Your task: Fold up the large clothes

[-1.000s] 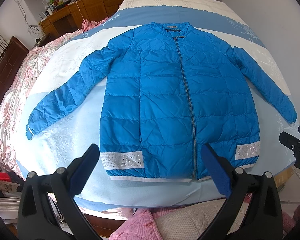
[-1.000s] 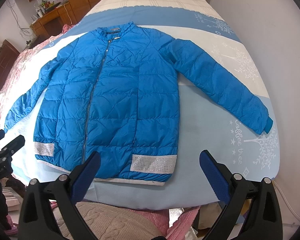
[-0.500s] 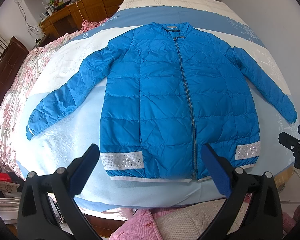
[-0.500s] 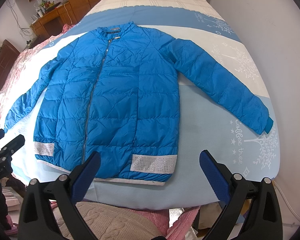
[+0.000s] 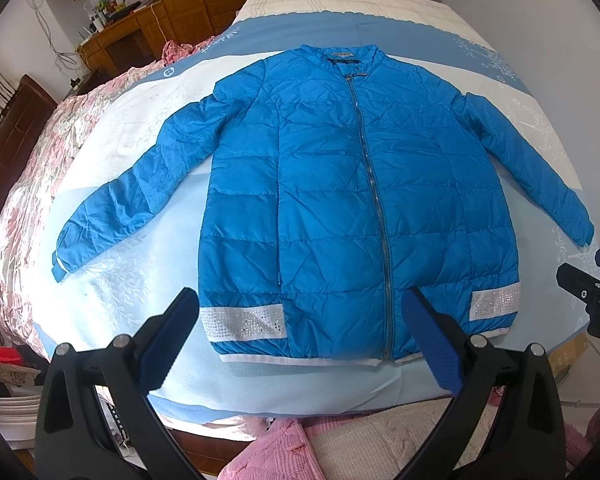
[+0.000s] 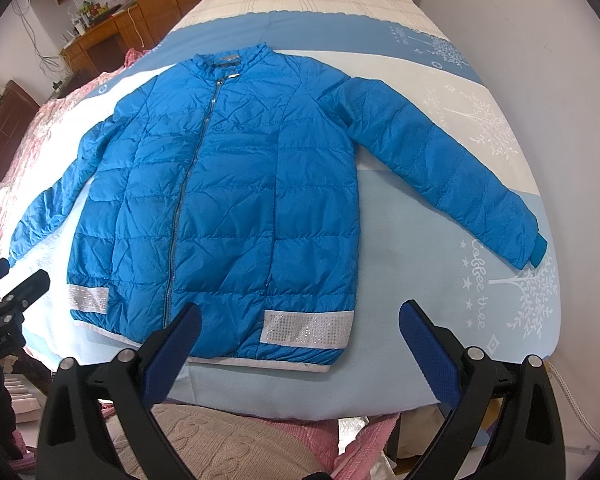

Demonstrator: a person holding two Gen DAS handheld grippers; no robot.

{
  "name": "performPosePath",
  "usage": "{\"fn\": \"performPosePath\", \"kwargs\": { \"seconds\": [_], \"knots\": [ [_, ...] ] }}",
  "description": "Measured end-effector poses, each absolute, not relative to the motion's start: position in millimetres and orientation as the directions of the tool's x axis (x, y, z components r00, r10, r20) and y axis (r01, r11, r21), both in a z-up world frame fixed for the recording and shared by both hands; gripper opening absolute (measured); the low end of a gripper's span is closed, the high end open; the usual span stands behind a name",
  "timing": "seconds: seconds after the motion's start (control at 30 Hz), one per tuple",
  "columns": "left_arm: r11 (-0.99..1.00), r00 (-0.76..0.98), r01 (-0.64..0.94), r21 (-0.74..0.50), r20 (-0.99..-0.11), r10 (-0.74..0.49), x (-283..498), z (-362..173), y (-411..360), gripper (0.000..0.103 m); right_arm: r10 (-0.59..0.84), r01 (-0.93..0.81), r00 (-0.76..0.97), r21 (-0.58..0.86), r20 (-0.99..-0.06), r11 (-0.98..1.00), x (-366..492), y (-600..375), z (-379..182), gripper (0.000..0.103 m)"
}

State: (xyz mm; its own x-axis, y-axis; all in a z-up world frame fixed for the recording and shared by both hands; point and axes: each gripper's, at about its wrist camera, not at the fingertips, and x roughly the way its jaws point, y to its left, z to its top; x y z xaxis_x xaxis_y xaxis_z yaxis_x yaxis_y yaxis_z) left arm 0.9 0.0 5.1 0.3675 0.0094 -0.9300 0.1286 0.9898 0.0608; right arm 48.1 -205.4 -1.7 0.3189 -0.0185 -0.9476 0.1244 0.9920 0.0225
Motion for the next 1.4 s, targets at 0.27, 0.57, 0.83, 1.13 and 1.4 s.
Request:
{"fn": "performPosePath", "kwargs": {
  "seconds": [0.27,0.57,0.83,1.13,1.4],
  "knots": [
    [0.988,0.363,0.139,0.067,-0.932,0.012,8.7,4.4,-4.9,0.100,-0.016,0.129,0.317,0.026,-0.948,0.991,48.5,-209.0,-7.2,0.099],
    [0.986,0.362,0.151,0.070,-0.932,0.010,23.1,4.3,-11.4,0.100,-0.021,0.148,0.324,0.029,-0.946,0.989,56.9,-219.1,-7.0,0.099],
    [0.983,0.397,0.184,0.028,-0.916,-0.048,63.3,3.5,-36.6,0.100,-0.067,0.212,0.391,0.019,-0.918,0.977,68.1,-258.2,-11.4,0.099],
    [0.959,0.348,0.272,-0.079,-0.921,-0.175,150.8,-42.9,-101.0,0.100,0.015,0.568,0.367,0.237,-0.930,0.788,70.0,-443.4,-82.1,0.099],
    [0.945,0.280,0.275,-0.177,-0.926,-0.255,217.9,-83.4,-149.6,0.099,0.021,0.780,0.322,0.278,-0.947,0.561,44.4,-582.0,-141.4,0.099]
  ]
}}
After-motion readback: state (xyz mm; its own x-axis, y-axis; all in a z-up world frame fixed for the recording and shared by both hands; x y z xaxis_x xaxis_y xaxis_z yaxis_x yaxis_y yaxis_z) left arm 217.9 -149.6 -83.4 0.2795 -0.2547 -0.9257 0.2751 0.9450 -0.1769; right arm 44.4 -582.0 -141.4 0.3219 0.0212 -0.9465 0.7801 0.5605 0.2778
